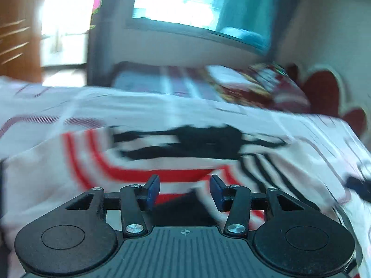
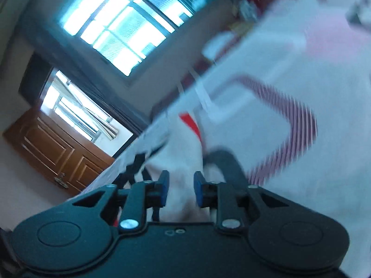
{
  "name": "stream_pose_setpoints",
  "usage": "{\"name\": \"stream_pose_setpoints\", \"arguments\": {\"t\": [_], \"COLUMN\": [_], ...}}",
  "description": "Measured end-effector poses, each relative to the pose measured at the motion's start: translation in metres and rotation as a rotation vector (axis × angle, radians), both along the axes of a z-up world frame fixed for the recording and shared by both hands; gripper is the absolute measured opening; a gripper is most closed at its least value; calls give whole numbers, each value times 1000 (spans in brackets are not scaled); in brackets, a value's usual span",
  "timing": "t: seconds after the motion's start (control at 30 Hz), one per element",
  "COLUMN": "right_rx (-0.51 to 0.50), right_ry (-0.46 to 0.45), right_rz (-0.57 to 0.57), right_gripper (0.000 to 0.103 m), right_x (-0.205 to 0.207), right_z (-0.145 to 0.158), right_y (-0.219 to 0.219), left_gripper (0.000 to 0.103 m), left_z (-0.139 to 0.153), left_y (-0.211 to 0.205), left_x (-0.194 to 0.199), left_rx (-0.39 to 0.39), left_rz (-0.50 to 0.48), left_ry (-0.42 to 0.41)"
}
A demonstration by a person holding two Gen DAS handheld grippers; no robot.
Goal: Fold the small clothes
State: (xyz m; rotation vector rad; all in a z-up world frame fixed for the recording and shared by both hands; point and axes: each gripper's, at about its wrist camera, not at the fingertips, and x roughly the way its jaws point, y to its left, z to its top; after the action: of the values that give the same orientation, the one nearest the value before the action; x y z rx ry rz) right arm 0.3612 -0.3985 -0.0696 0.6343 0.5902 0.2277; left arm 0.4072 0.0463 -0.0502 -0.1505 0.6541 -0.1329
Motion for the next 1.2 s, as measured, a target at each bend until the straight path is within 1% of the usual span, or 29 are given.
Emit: {"name": "stream_pose_setpoints", "arguments": {"t": [0.07, 0.1, 0.13, 0.17, 0.2, 0.23, 0.27, 0.33, 0.37, 0.4, 0.43, 0.47, 0.53, 0.57, 0.6, 0.67, 0.73, 0.77, 0.8, 0.87, 0.93, 0.97, 1.0, 1.03, 1.07, 1.1, 1.13, 1.17, 1.2], "right_rx": [-52, -94, -124, -136, -176, -254, -279, -217, -213, -209, -181, -161, -177, -185, -190, -171, -117, -95, -87, -203, -231, -269, -319, -352, -372, -396, -418, -426, -424], "right_ry": [-4, -5, 5, 16, 37, 86, 104, 112, 104, 90, 65, 49, 20, 11, -1, -16, 22, 43, 59, 83, 88, 86, 82, 88, 93, 71, 17, -29, -42], "right_rz": [34, 45, 64, 95, 126, 133, 118, 102, 84, 54, 42, 42, 50, 56, 61, 63, 63, 59, 65, 54, 24, 30, 28, 21, 16, 11, 21, 42, 74], "right_gripper": [20, 20, 21, 20, 18, 14, 0, 0, 3, 25, 28, 24, 23, 23, 26, 28, 29, 32, 25, 10, 7, 5, 7, 8, 12, 13, 13, 14, 14], "right_x": [23, 35, 47, 58, 67, 75, 78, 75, 72, 69, 67, 69, 78, 84, 90, 102, 120, 127, 133, 137, 136, 137, 136, 137, 136, 132, 126, 122, 124], "right_z": [1, 0, -2, -6, -12, -21, -29, -29, -25, -20, -17, -15, -11, -11, -12, -19, -29, -33, -36, -35, -36, -35, -32, -29, -24, -17, -8, -1, 0], "right_y": [11, 19, 26, 32, 38, 43, 39, 23, 18, 13, 8, 5, 8, 11, 14, 14, 13, 11, 10, 12, 11, 15, 21, 26, 31, 35, 41, 45, 50], "left_gripper": [47, 47, 47, 47, 47, 47, 47, 47, 47, 47, 47, 47, 47, 47, 47, 47, 47, 47, 47, 47, 49, 49, 49, 49, 49, 49, 49, 49, 49], "left_z": [-9, -14, -19, -26, -35, -45, -46, -41, -39, -39, -40, -42, -43, -42, -44, -49, -49, -50, -50, -51, -51, -51, -48, -43, -37, -31, -25, -21, -18], "left_y": [-19, -29, -37, -46, -53, -51, -45, -41, -38, -34, -32, -31, -32, -34, -36, -36, -30, -29, -29, -29, -29, -29, -29, -29, -28, -29, -32, -38, -47], "left_x": [17, 24, 27, 31, 35, 38, 34, 31, 32, 33, 36, 38, 41, 41, 45, 49, 49, 50, 51, 51, 51, 51, 50, 46, 42, 39, 37, 36, 36], "left_rx": [-10, 1, 19, 61, 117, 135, 107, 114, 109, 99, 93, 90, 80, 85, 99, 111, 90, 95, 111, 121, 124, 125, 125, 126, 115, 96, 69, 44, 37], "left_rz": [-55, -75, -92, -102, -92, -74, -77, -80, -71, -62, -52, -49, -43, -51, -57, -64, -63, -64, -67, -76, -74, -72, -61, -44, -44, -50, -60, -86, -124], "left_ry": [11, 14, 15, 29, 66, 96, 70, 70, 68, 70, 76, 80, 75, 71, 71, 73, 77, 80, 81, 79, 76, 76, 79, 62, 30, 4, -16, -30, -43]}}
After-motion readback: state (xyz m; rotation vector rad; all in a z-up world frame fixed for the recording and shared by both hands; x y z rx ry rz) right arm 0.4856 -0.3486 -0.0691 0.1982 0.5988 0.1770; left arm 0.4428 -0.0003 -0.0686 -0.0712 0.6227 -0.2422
